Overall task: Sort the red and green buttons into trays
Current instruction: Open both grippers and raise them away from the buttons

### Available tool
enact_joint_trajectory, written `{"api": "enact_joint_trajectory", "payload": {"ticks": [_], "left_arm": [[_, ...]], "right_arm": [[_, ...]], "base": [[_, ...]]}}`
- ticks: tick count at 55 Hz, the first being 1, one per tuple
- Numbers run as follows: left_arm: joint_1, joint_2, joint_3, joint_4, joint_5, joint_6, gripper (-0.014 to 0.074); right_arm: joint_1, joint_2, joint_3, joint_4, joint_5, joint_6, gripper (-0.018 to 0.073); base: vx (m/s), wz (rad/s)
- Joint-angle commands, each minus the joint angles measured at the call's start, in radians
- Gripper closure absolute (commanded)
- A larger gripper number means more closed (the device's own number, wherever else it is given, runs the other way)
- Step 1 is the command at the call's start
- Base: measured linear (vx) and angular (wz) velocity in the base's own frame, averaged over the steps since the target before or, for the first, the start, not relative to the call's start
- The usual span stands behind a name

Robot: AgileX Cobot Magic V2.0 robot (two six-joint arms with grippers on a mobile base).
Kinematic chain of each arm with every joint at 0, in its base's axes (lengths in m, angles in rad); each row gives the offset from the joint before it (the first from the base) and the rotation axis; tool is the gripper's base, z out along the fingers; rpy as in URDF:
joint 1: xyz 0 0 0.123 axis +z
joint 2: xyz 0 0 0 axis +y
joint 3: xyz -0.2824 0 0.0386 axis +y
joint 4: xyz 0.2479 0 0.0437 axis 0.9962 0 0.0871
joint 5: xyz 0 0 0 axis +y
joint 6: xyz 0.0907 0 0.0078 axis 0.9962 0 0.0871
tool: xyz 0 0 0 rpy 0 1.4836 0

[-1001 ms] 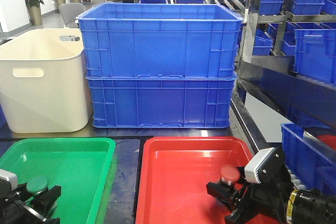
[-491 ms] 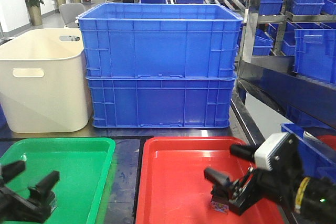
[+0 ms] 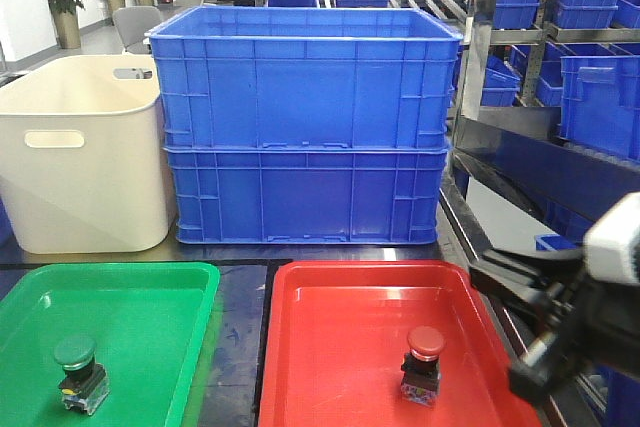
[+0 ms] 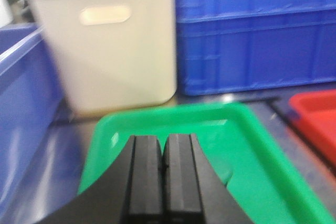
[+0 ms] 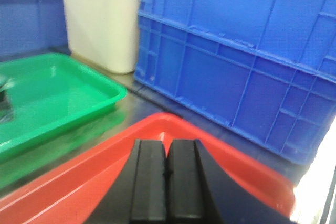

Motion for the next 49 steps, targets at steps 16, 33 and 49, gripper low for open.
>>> {"api": "enact_joint_trajectory", "payload": {"ticks": [16, 33, 49], "left_arm": [[-0.004, -0.296, -0.031, -0.080, 0.193, -0.006, 0.0603], [-0.004, -0.308, -0.031, -0.079, 0.192, -0.006, 0.0602], [-0.004, -0.351, 0.031, -0.093, 0.159, 0.084, 0.0602]], "right_arm": [[-0.004, -0.145, -0.029, -0.265, -0.012, 0.378, 0.0567], [-0.004, -0.145, -0.029, -0.265, -0.010, 0.377, 0.0567], [-0.004, -0.145, -0.029, -0.265, -0.010, 0.377, 0.0567]], "base": [[0.00, 0.00], [0.00, 0.00], [0.00, 0.00]]}}
